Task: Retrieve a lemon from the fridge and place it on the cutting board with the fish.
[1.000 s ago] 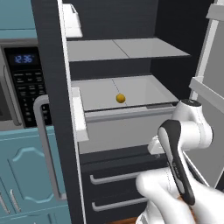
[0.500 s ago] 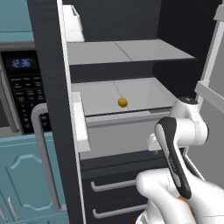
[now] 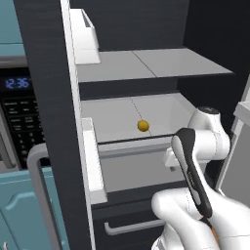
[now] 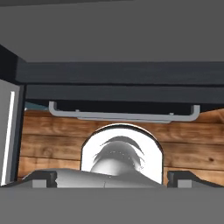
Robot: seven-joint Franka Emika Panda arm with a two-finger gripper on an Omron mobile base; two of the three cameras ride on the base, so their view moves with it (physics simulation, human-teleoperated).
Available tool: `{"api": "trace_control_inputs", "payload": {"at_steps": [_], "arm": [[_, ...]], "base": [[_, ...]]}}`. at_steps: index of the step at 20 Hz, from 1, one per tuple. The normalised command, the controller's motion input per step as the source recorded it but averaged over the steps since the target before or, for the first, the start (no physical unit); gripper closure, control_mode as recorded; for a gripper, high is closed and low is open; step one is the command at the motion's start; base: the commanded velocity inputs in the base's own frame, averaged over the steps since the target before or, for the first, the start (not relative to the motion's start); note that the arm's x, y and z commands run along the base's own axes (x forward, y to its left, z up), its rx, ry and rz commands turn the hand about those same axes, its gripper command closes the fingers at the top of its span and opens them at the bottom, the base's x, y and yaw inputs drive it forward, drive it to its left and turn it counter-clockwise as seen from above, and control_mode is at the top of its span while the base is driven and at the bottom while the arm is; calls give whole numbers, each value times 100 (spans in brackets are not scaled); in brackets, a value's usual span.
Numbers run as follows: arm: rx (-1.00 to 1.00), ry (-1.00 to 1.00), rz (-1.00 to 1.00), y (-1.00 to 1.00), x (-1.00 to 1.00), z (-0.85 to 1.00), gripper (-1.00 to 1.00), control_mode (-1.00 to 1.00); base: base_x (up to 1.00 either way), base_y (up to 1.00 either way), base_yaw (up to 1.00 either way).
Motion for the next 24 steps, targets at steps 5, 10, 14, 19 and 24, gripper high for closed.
{"api": "trace_control_inputs", "payload": {"at_steps": [5, 10, 14, 19, 24], "arm": [[0, 0, 0, 0, 0, 0, -100, 100], [0, 0, 0, 0, 0, 0, -100, 100], [0, 0, 0, 0, 0, 0, -100, 100], [0, 0, 0, 0, 0, 0, -100, -100], [0, -16, -3, 9, 0, 11, -100, -100]], "base": [[36, 0, 0], [52, 1, 0], [62, 6, 0], [40, 4, 0], [0, 0, 0]]}}
